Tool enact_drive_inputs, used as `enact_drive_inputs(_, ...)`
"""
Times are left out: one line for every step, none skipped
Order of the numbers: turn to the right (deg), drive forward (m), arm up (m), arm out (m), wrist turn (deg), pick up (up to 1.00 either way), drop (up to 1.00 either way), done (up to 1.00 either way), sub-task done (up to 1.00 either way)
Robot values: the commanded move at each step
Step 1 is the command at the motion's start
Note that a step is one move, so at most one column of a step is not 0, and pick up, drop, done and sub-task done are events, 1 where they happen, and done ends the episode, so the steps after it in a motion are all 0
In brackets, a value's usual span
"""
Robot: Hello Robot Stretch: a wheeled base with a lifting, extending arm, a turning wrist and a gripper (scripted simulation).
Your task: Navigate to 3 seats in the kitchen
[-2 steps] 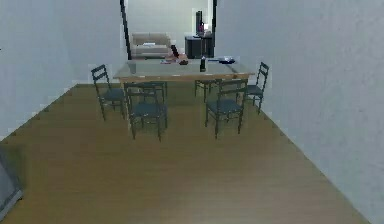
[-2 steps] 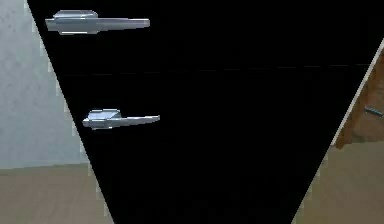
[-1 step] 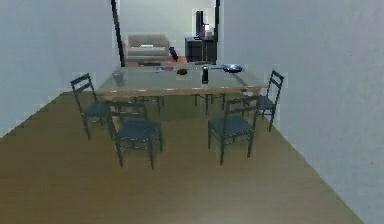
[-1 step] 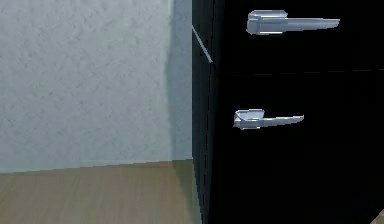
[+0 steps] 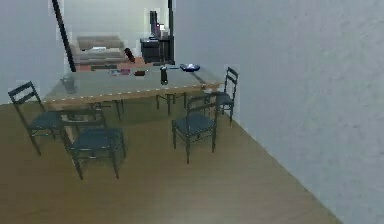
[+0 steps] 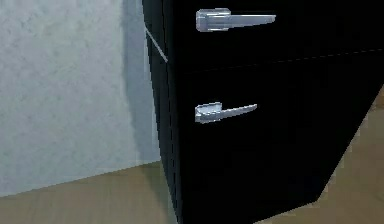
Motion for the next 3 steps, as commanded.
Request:
enact_drive_inputs(0.0, 0.95, 0.00, 0.00, 0.0, 0.00, 0.00, 0.00, 0.00)
enact_drive_inputs(0.0, 0.00, 0.00, 0.00, 0.0, 0.00, 0.00, 0.00, 1.00)
enact_drive_inputs(-15.0, 0.00, 0.00, 0.00, 0.0, 0.00, 0.00, 0.00, 0.00)
